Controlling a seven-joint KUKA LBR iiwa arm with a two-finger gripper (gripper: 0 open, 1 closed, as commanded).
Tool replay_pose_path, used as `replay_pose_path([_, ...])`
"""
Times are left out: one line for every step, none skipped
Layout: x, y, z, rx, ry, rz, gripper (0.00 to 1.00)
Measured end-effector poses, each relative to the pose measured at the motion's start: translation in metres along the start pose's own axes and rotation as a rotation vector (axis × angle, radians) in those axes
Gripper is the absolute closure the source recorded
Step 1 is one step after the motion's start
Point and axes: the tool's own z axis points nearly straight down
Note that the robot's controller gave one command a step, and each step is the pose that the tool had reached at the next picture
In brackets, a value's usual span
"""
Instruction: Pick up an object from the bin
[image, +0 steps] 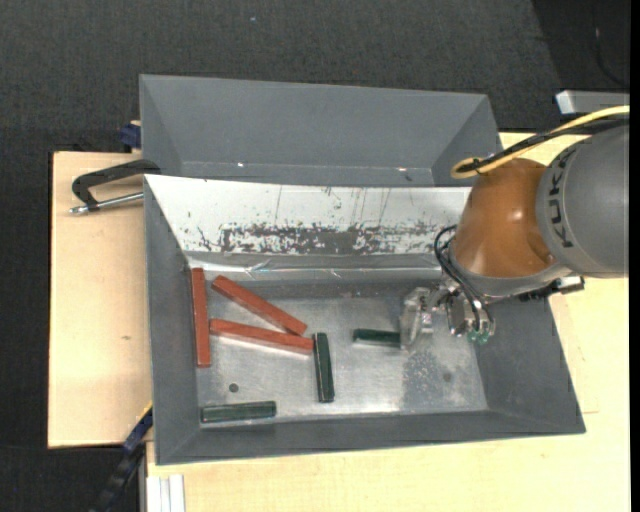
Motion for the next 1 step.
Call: replay_pose_path([0.0006, 0.0001, 0.0009, 0.0, 0.001, 0.0, 0.0])
